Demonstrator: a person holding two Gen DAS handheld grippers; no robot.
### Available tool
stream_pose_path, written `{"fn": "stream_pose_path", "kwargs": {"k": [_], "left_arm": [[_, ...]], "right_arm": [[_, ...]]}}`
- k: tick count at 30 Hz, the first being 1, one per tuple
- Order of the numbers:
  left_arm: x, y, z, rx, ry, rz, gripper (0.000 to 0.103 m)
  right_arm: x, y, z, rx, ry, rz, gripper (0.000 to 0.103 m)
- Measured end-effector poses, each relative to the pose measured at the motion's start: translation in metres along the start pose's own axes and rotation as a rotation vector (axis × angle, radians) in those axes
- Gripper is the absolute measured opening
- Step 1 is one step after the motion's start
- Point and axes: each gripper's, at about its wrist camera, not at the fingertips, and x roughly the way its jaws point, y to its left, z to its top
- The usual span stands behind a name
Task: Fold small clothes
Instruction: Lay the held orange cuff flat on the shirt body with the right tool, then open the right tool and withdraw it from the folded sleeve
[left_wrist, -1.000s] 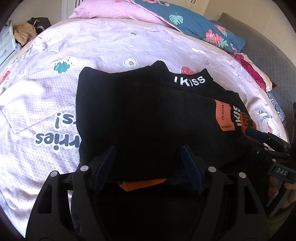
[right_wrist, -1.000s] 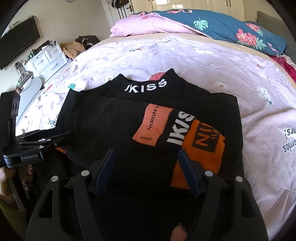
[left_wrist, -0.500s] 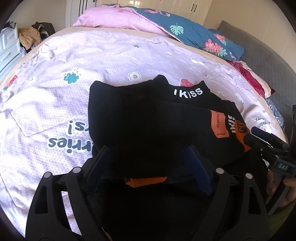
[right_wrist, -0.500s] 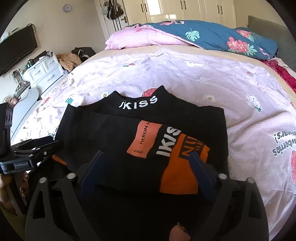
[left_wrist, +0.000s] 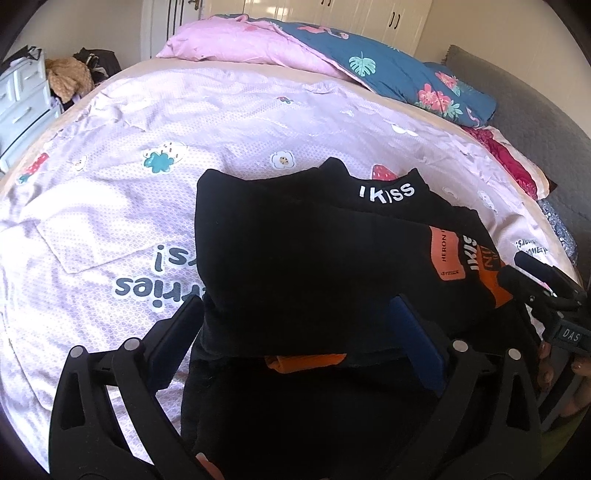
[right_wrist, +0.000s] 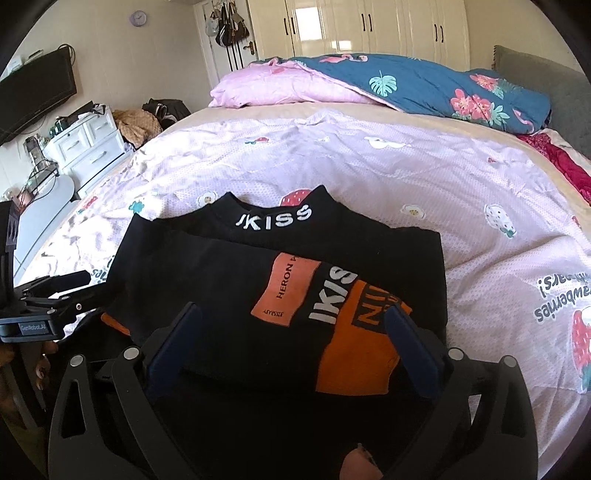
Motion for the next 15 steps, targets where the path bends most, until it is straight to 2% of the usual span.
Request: {"fn": "stream_pose_path", "kwargs": {"k": [10,15], "left_arm": [[-0.022,-0.001,-0.002,0.020,-0.054,0.030,0.094],[-0.036,-0.001,-0.001,0.004,-0.086,0.020,0.094]], "right_arm": [[-0.024,-0.001,0.007,0.027,-0.073,0.009,0.099],[-0.041,0.000,0.009,0.031,-0.110,0.014,0.099]]}}
